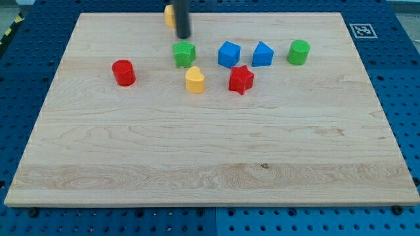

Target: Slide the yellow hexagon to right and slightly left

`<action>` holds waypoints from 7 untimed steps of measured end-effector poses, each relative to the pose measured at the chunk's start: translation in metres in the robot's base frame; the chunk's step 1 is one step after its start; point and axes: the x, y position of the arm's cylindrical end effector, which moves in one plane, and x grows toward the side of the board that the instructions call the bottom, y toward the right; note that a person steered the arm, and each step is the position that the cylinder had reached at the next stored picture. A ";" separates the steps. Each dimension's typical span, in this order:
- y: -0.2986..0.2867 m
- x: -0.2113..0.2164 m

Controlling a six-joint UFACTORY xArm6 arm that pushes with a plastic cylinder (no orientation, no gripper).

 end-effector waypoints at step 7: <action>-0.058 -0.073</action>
